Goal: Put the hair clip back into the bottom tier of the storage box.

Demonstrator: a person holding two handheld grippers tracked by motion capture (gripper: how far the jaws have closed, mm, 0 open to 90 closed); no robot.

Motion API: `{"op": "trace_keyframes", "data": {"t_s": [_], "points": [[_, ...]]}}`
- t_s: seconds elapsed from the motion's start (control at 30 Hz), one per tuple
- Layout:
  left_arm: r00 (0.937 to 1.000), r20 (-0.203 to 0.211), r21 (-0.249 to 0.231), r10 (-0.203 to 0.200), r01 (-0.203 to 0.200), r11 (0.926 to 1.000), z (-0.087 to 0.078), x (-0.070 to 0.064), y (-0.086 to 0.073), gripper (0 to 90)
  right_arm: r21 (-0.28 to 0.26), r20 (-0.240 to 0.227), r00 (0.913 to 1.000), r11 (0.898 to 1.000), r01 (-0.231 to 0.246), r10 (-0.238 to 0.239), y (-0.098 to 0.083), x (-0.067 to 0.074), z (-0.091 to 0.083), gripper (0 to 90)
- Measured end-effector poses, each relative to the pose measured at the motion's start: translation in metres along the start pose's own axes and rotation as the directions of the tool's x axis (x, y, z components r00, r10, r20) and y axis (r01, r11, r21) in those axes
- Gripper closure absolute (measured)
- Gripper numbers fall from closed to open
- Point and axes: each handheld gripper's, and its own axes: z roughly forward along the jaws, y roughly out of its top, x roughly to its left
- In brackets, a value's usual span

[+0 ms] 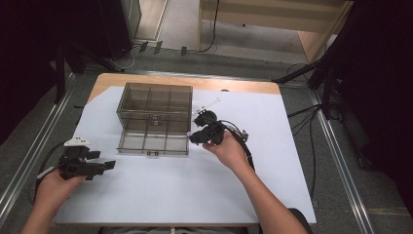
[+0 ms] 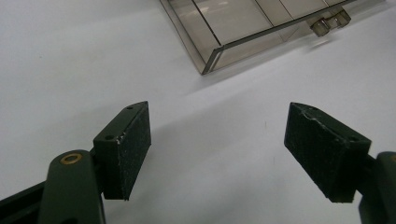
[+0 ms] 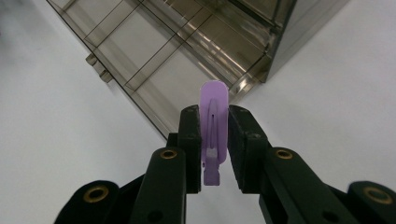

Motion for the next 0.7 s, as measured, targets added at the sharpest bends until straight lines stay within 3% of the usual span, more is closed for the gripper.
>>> {"op": "trace_keyframes", "data": {"t_s": [0.7], "points": [[1.0000, -0.002, -0.001, -0.002, 0.002, 1.0000, 0.001, 0.000, 0.000, 23.6, -0.005, -0.032, 0.9987, 0.999, 0.040, -0.040, 0.007, 0.009, 0.013, 77.1]]}}
